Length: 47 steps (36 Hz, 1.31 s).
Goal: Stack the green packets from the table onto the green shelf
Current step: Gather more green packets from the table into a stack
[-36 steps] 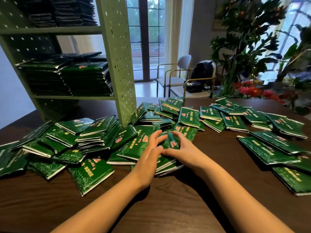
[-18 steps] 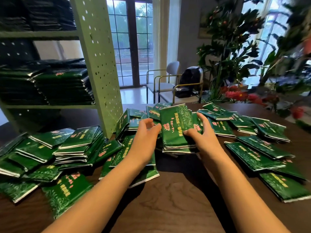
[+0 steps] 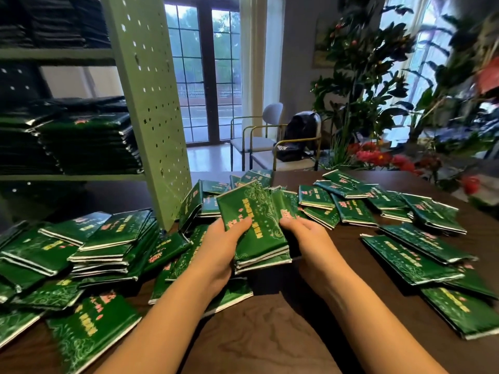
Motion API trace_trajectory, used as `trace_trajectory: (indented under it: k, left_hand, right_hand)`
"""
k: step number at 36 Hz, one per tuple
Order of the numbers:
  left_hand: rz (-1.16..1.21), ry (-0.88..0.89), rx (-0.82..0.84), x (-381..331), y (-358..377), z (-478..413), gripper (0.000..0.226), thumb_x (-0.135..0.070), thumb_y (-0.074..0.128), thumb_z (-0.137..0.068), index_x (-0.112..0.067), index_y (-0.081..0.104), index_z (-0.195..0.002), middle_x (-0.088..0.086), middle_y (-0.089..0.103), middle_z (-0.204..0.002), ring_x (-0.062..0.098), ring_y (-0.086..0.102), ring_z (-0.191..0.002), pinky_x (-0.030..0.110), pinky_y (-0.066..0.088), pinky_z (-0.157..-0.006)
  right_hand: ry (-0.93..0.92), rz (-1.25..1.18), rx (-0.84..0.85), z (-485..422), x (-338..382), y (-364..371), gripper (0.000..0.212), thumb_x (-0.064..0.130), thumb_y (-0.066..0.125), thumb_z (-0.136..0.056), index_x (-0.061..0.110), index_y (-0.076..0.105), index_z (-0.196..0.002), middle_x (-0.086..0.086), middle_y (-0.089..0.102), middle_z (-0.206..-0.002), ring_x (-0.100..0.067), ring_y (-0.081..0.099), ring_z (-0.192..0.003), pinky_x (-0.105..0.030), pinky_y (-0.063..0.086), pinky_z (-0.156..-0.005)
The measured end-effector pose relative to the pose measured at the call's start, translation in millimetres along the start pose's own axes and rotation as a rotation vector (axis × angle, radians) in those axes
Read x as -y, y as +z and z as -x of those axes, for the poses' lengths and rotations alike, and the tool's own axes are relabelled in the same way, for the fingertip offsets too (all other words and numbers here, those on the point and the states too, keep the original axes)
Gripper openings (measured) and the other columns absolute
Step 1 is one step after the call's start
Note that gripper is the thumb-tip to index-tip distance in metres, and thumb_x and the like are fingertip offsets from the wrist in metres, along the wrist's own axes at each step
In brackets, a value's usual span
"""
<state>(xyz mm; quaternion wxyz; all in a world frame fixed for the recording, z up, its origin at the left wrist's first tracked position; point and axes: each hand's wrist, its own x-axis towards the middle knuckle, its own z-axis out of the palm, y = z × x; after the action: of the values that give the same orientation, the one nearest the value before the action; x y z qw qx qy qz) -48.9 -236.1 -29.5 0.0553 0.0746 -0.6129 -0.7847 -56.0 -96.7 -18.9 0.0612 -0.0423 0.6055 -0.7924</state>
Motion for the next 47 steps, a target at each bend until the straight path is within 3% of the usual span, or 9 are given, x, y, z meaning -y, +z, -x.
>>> trace_trajectory:
  k: [10,15,19,25,33,36,41,44,47]
  left_hand:
    - [0.146,-0.078,-0.059,-1.8,-8.6,3.4,0.016,-0.002,0.053,-0.095,-0.009,0.065,-0.1,0.009,0.074,-0.089,0.026,0.068,-0.088,0.04,0.055,-0.078]
    - [0.11,-0.078,-0.054,0.1,-4.5,7.0,0.022,0.002,0.046,-0.096,-0.01,0.063,-0.103,0.013,0.071,-0.096,0.029,0.066,-0.088,0.046,0.055,-0.082]
    - [0.128,-0.02,-0.054,2.5,2.8,9.6,0.026,0.005,0.042,-0.095,-0.01,0.061,-0.105,0.011,0.071,-0.091,0.025,0.066,-0.082,0.041,0.055,-0.075]
    - [0.255,-0.014,-0.048,5.5,8.5,10.5,0.061,-0.007,0.042,-0.098,-0.011,0.018,-0.154,0.018,0.041,-0.149,0.029,0.044,-0.135,0.047,0.036,-0.112]
    - [0.327,0.035,0.099,10.2,19.0,20.1,0.024,-0.009,0.035,-0.104,-0.013,0.05,-0.121,0.01,0.066,-0.107,0.007,0.071,-0.079,0.018,0.055,-0.061]
    - [0.345,-0.008,0.095,12.4,18.7,17.6,0.059,-0.037,0.049,-0.098,-0.008,0.033,-0.147,0.009,0.055,-0.136,0.012,0.063,-0.113,0.024,0.057,-0.081]
    - [0.308,0.056,0.066,8.2,11.5,16.5,0.124,-0.071,0.077,-0.058,-0.018,0.021,-0.155,0.004,0.033,-0.157,0.015,0.037,-0.141,0.041,0.029,-0.118]
    - [0.252,0.046,0.004,9.0,9.0,14.3,0.09,-0.038,0.075,-0.081,-0.013,0.025,-0.152,0.006,0.059,-0.135,0.018,0.061,-0.119,0.037,0.049,-0.099]
    - [0.181,0.043,-0.058,12.3,5.8,9.7,0.033,-0.015,0.054,-0.098,-0.01,0.054,-0.13,0.013,0.069,-0.117,0.028,0.068,-0.103,0.039,0.057,-0.08]
  right_hand:
    - [-0.218,-0.068,-0.267,-1.5,5.8,-10.1,0.021,0.006,0.053,-0.094,0.01,0.071,-0.084,0.0,0.07,-0.072,-0.016,0.062,-0.069,-0.03,0.051,-0.069]
    - [-0.644,0.393,-0.292,1.5,3.9,-8.8,0.021,0.01,0.057,-0.091,0.026,0.067,-0.084,-0.009,0.062,-0.09,-0.017,0.058,-0.084,-0.022,0.044,-0.076]
    - [-0.8,0.688,-0.177,10.3,-8.3,6.3,0.028,0.01,0.052,-0.09,0.015,0.068,-0.113,0.0,0.055,-0.096,-0.002,0.053,-0.088,-0.004,0.036,-0.079]
    - [-0.661,0.869,0.001,13.7,-18.9,17.5,0.049,0.029,0.04,-0.087,0.012,0.059,-0.128,0.004,0.051,-0.119,-0.005,0.047,-0.113,-0.005,0.029,-0.092]
    - [-0.586,0.849,-0.001,14.0,-19.1,16.8,0.053,0.037,0.041,-0.085,0.016,0.055,-0.132,0.006,0.046,-0.129,-0.008,0.042,-0.123,-0.023,0.033,-0.105]
    - [-0.536,0.8,0.049,17.3,-17.4,19.0,0.059,0.043,0.041,-0.084,0.018,0.049,-0.137,0.012,0.04,-0.134,-0.002,0.035,-0.13,-0.02,0.028,-0.11]
    - [-0.528,0.731,0.084,19.1,-13.2,18.4,0.054,0.036,0.048,-0.089,0.013,0.047,-0.138,0.02,0.041,-0.129,0.002,0.04,-0.124,-0.004,0.026,-0.102]
    - [-0.502,0.636,0.067,18.1,-13.2,16.2,0.066,0.048,0.044,-0.079,0.016,0.049,-0.137,0.006,0.053,-0.134,-0.008,0.055,-0.118,-0.038,0.046,-0.101]
    - [-0.51,0.548,0.07,15.3,-11.8,13.7,0.038,0.027,0.047,-0.089,0.026,0.053,-0.127,-0.008,0.066,-0.115,0.002,0.065,-0.087,-0.026,0.055,-0.078]
